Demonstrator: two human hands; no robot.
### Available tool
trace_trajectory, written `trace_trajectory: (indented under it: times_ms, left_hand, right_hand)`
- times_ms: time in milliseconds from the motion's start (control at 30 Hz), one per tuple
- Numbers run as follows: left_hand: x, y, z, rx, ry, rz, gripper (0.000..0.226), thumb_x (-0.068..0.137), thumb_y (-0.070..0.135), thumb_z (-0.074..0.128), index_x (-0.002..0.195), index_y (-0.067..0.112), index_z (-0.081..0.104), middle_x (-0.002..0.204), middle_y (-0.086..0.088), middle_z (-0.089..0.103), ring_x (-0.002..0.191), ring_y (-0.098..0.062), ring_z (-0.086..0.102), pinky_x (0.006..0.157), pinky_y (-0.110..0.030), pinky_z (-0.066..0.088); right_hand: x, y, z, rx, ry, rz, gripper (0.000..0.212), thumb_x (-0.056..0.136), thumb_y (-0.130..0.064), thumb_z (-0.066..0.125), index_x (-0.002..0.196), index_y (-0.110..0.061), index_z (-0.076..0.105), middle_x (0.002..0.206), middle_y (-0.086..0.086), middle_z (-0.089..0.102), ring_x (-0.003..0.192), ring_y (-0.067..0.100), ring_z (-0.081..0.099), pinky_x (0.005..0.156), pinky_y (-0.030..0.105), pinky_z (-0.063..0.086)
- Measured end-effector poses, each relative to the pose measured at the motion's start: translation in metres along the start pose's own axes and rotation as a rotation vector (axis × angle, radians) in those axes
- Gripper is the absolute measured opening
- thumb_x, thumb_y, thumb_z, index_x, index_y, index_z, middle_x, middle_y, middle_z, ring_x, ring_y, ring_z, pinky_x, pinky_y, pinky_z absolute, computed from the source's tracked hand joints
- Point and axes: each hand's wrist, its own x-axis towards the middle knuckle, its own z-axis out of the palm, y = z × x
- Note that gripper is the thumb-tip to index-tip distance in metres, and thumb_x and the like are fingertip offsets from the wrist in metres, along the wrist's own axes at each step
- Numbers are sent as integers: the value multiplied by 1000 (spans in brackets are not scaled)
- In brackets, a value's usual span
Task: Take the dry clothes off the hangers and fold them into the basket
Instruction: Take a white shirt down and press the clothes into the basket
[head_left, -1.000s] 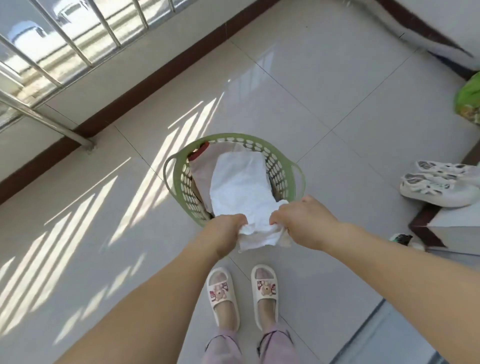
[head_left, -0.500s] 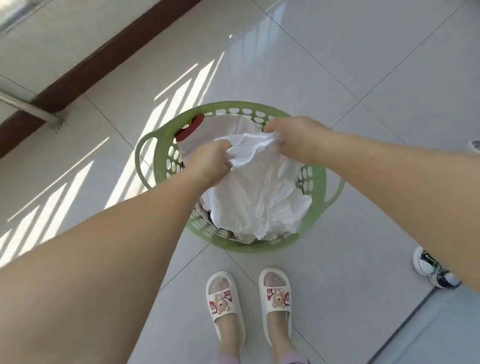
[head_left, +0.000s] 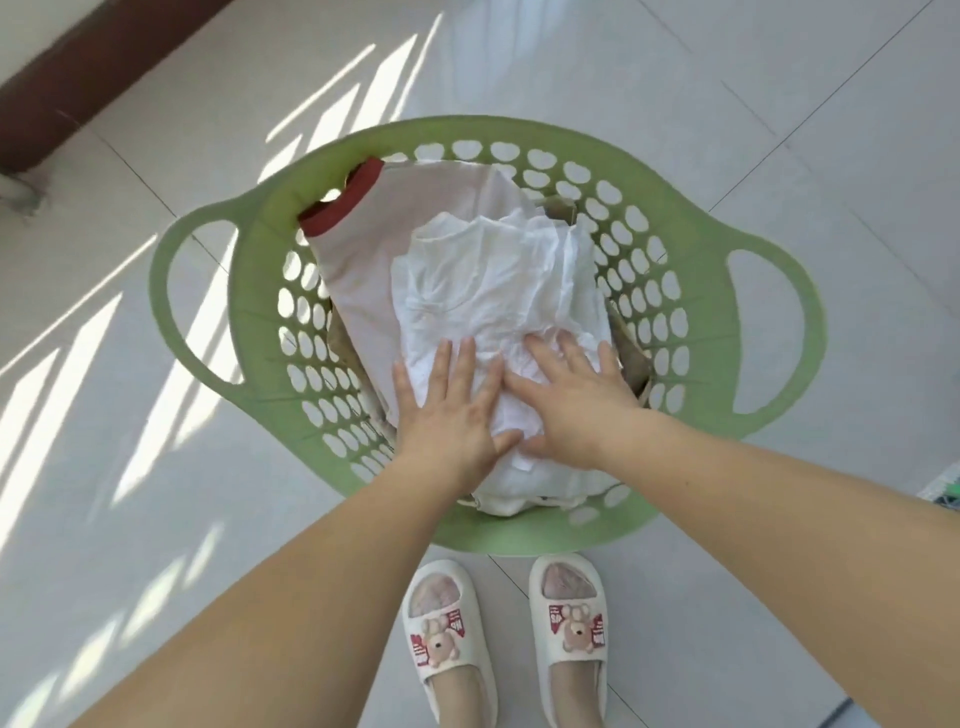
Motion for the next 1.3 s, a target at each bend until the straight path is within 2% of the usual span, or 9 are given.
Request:
trace_trajectory:
  times_ms: [267,400,500,667,900,1000,1133,1200,1300]
  left_hand:
    - [23,-8,5,5,-177,-14,75,87,68,26,147,35,-3,155,0,-23,142,-22,-22,106,-64,-13]
    - [5,-5,-25,-163,63,-59,55,95,50,32,145,28,21,158,-2,2,145,-20,-1,111,-59,-5]
    - [-20,-7,-55,-194,273,-137,48,96,35,40,141,25,29,157,-3,10,145,-19,4,113,-54,-6]
    - [-52,-20,-83,-222,402,-233,43,94,24,46,136,23,36,154,-3,17,144,-17,7,114,-49,-8]
    - [-91,-43,-92,-189,741,-278,45,81,-3,57,122,17,53,150,-11,26,143,-25,15,114,-44,-9]
    - [-103,-53,-93,-228,868,-370,62,74,-9,62,127,20,47,150,-12,18,142,-27,8,112,-44,-10]
    - [-108,-64,-103,-563,695,-570,76,85,-6,49,146,24,15,155,-12,-3,143,-31,2,118,-44,2]
    - [-106,-68,-108,-793,628,-613,75,90,-1,44,148,27,6,156,-9,5,138,-33,22,114,-42,22]
    - [-105,-71,-110,-1024,616,-599,70,93,2,39,149,25,4,150,-7,26,132,-26,36,103,-35,34]
  right_hand:
    - [32,1,18,-50,-134,4,79,87,-58,46,146,-42,-3,156,2,-18,144,33,-8,112,60,-3]
    - [14,3,-5,119,36,-7,57,91,-47,47,143,-32,27,154,2,17,141,25,19,112,51,19]
    - [-14,5,-30,124,242,40,39,96,-31,43,134,-23,42,134,-1,45,124,22,42,103,41,31]
    - [-46,5,-50,63,281,146,37,91,-13,45,127,-21,46,117,1,51,110,23,47,96,36,33]
    - [-78,-37,-64,68,299,63,37,91,-12,45,127,-20,46,121,1,50,112,22,47,98,37,33]
    - [-85,-67,-72,125,308,29,37,93,-12,45,129,-19,45,126,2,48,117,23,44,100,36,31]
    - [-87,-99,-84,150,327,-13,39,92,-12,46,131,-18,43,129,3,46,118,25,44,100,36,32]
    - [-87,-113,-88,161,331,-26,38,93,-14,47,131,-17,44,131,4,45,119,25,43,101,37,32]
    - [-88,-129,-91,186,315,-53,38,94,-17,44,132,-15,42,134,6,43,122,27,41,102,39,33]
